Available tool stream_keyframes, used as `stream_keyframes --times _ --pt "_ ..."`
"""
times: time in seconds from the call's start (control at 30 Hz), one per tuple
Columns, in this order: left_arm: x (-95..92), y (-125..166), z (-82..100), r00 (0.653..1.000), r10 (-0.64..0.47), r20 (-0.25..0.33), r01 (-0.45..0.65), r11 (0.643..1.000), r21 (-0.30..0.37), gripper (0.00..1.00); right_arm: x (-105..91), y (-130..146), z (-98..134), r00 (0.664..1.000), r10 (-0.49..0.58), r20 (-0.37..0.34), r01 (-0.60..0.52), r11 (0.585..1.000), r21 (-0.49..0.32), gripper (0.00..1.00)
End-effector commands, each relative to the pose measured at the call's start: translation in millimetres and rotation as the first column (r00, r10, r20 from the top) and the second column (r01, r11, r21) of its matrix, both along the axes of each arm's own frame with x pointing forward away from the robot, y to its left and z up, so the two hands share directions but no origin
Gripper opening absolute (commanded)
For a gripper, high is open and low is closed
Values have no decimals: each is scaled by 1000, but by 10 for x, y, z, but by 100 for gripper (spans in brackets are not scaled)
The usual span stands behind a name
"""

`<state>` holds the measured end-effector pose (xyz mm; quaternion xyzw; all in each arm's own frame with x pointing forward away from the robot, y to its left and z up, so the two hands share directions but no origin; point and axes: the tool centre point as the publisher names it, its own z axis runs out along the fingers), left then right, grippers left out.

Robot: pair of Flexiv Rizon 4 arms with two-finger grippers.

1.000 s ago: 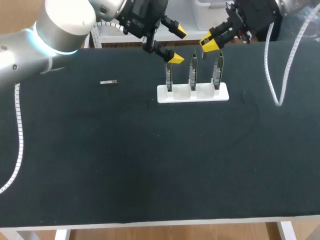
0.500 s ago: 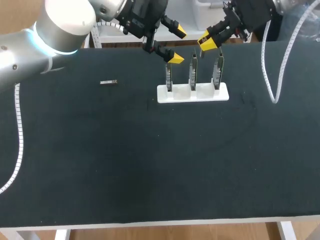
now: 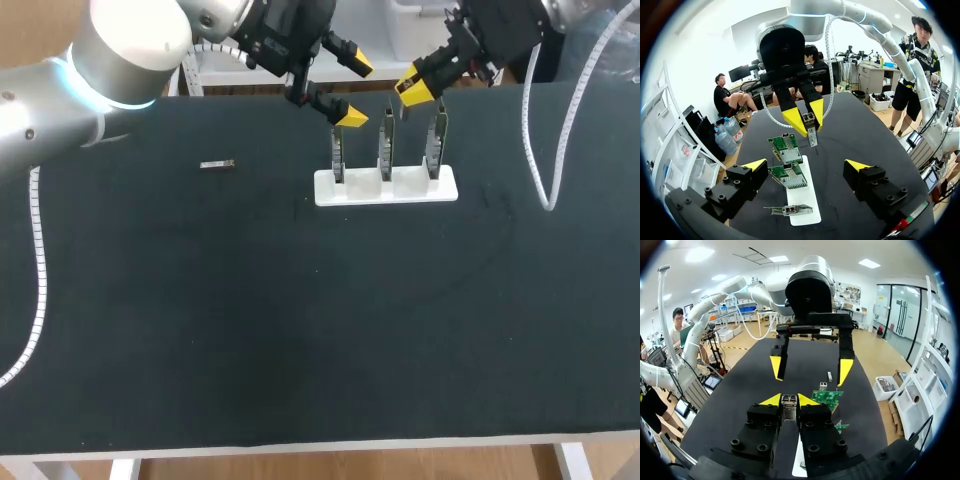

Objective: Pick up the optical module with the left hand, and insert it into the network port with the right hand.

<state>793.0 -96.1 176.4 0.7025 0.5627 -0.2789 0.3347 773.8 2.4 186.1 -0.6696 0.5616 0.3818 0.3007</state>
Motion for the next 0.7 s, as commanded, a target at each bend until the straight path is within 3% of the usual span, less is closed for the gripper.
stream_keyframes --times 0.03,0.7 --pt "0 -2 1 1000 -1 1 1 1000 2 100 -9 -16 6 1000 -3 2 3 1000 -3 0" --pt "0 -2 1 1000 -1 1 1 1000 2 100 75 31 11 1000 0 14 0 1000 -7 0"
